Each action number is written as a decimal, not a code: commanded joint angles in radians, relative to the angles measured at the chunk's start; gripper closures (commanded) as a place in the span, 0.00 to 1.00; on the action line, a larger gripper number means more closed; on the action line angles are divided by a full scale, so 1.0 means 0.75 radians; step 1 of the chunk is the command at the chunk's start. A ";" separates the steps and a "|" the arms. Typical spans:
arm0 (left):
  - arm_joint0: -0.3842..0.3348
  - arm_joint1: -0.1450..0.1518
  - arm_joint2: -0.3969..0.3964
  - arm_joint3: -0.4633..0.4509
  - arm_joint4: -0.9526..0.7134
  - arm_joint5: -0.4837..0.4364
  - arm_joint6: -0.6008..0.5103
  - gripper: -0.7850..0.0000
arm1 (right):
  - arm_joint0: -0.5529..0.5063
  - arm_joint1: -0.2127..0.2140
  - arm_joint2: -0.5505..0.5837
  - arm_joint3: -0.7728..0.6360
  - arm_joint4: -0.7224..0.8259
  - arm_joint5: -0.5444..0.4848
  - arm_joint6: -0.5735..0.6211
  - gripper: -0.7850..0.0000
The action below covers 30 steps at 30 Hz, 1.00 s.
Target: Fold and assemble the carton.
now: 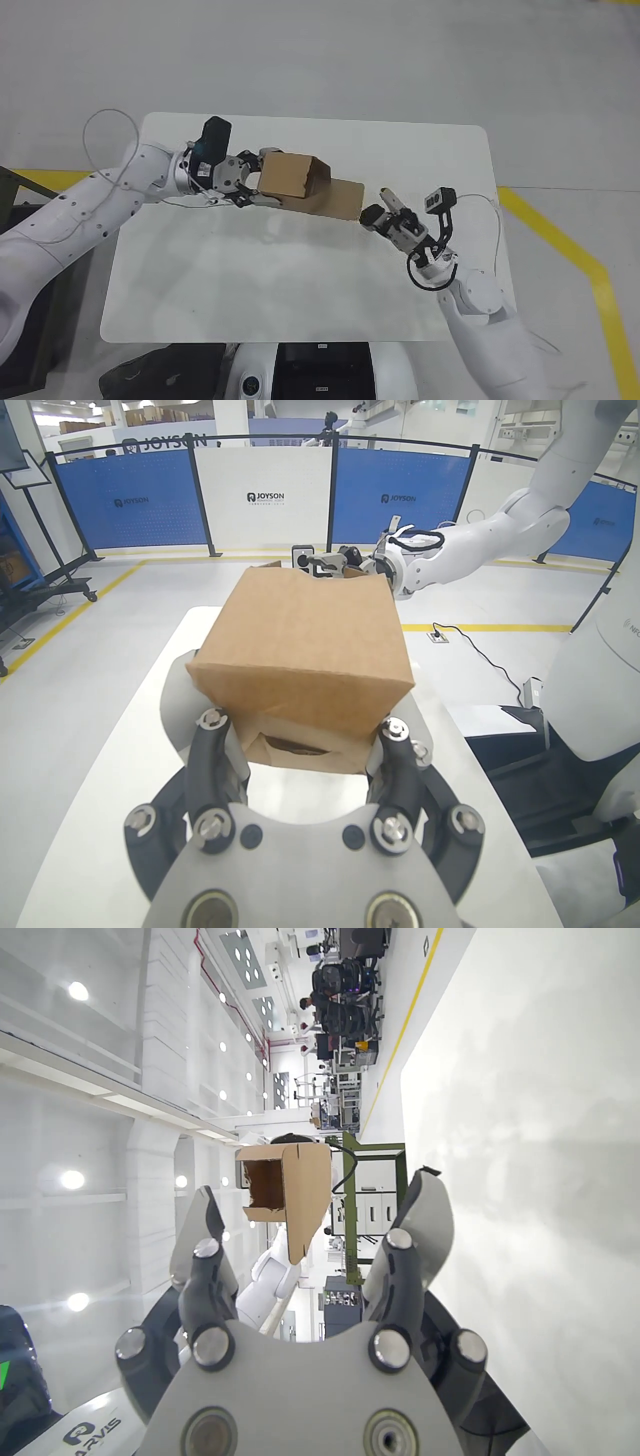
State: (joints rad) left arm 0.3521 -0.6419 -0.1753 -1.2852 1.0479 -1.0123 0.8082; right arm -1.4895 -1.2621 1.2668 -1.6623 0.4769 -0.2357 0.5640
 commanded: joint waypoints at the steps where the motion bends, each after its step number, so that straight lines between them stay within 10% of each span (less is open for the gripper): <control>1: 0.001 0.002 -0.002 0.002 -0.003 0.000 0.000 0.49 | 0.001 0.000 0.007 0.019 0.009 0.017 -0.016 0.75; 6: 0.006 0.005 -0.008 -0.005 -0.009 0.000 0.000 0.51 | 0.053 -0.006 -0.042 0.061 0.001 0.060 -0.002 0.65; 9: 0.010 0.007 -0.014 -0.015 -0.013 0.000 0.000 0.52 | 0.089 -0.014 -0.080 0.087 -0.022 0.079 -0.045 1.00; 30: 0.022 -0.029 0.007 0.030 0.124 0.000 0.000 0.54 | 0.199 -0.037 -0.214 0.026 -0.133 0.166 -0.077 1.00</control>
State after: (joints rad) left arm 0.3689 -0.6609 -0.1700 -1.2651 1.1337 -1.0123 0.8081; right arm -1.3482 -1.2884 1.1139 -1.6405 0.3871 -0.1213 0.5084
